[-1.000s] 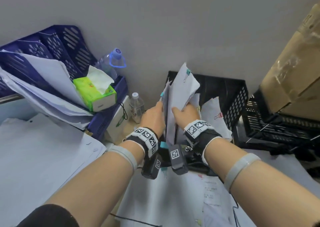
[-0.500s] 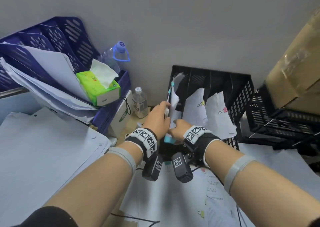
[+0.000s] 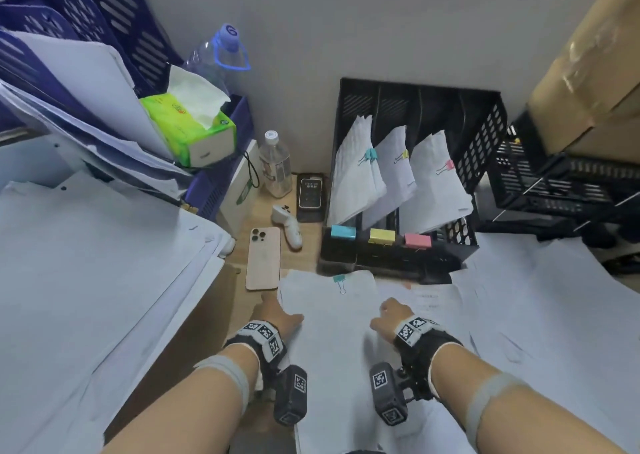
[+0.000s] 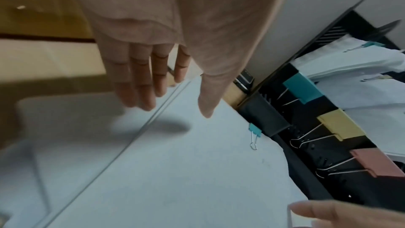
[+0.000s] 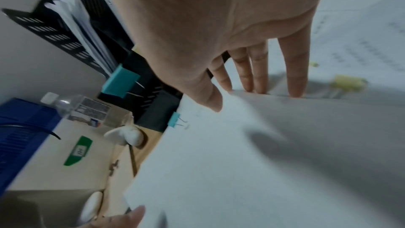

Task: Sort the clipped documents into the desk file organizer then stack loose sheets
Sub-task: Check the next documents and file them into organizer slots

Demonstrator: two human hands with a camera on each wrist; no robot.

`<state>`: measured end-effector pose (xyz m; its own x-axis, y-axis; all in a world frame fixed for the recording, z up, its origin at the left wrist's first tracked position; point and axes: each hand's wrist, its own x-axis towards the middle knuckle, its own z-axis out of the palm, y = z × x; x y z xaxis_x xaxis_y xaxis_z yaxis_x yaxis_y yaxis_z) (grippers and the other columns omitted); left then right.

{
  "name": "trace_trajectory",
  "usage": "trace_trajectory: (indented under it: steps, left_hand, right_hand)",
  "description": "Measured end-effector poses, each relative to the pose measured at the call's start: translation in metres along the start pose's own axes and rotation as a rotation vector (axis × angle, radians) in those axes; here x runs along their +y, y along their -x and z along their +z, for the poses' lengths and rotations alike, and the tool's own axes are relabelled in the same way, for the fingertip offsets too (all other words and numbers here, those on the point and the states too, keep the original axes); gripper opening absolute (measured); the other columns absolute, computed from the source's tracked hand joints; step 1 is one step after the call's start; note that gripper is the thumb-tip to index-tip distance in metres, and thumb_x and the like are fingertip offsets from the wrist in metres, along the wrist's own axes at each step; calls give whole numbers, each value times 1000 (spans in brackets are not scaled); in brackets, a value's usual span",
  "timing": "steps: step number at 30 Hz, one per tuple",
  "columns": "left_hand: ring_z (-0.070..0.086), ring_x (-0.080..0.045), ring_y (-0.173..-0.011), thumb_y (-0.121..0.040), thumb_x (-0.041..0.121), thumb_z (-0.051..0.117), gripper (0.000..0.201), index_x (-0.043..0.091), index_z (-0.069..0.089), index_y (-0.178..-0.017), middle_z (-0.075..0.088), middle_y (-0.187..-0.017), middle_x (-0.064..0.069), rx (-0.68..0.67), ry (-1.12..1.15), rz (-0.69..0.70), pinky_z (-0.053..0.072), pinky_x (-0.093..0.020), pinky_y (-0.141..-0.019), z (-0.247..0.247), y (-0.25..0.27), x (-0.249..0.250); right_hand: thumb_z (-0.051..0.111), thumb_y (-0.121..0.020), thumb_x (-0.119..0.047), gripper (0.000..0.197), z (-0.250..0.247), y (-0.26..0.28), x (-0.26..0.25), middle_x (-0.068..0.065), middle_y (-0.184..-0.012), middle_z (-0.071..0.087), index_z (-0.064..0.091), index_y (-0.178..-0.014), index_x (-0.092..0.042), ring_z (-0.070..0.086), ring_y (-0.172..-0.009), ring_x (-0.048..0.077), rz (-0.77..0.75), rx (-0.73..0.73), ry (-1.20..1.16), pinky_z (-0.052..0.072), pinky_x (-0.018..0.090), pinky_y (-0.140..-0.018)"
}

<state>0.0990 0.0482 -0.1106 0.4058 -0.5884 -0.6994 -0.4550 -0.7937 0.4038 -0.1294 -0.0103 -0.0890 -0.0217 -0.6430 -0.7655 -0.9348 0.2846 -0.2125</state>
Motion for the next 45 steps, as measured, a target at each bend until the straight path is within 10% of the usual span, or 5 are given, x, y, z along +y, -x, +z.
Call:
trace_trajectory:
  steps: [16, 23, 29, 41, 45]
  left_hand:
    - [70, -28, -108, -87, 15, 64, 35, 18, 65, -122, 74, -118, -7, -103, 391, 386, 56, -50, -99, -5, 31, 16]
    - [74, -27, -99, -98, 25, 60, 8, 22, 66, -95, 74, -102, -5, -330, 430, 465, 59, -40, -89, -14, 63, 53]
    - [54, -32, -124, -90, 37, 67, 41, 23, 53, -126, 52, -133, -9, 260, 304, 334, 46, -46, -107, -34, 35, 22]
    - [61, -28, -127, -86, 78, 46, 67, 39, 58, -140, 57, -144, 7, -778, 575, 319, 60, -45, -92, 0, 89, 43]
    - [56, -21, -132, -100, 62, 38, 57, 25, 71, -128, 61, -142, 6, -691, 628, 307, 53, -44, -103, 2, 79, 38]
  right_hand:
    - [72, -72, -58, 90, 16, 44, -22, 3, -139, 47, 33, -145, -23, 55, -115, 23, -343, -90, -297, 53, 35, -84]
    - [57, -88, -10, 41, 1, 69, -37, 12, -115, 64, 48, -127, -16, 61, -104, 25, -554, 102, -263, 52, 23, -83]
    - [43, -93, -6, 45, -24, 69, -10, 6, -129, 63, 55, -133, -24, 59, -113, 28, -358, 189, -343, 50, 36, -87]
    - [61, -78, -67, 48, -22, 89, -14, -4, -116, 64, 62, -113, -34, 64, -104, 23, -329, -99, -686, 59, 40, -70]
    - [64, -84, -20, 20, -34, 83, 7, 5, -111, 70, 63, -97, -36, 67, -102, 27, -361, 68, -621, 54, 53, -89]
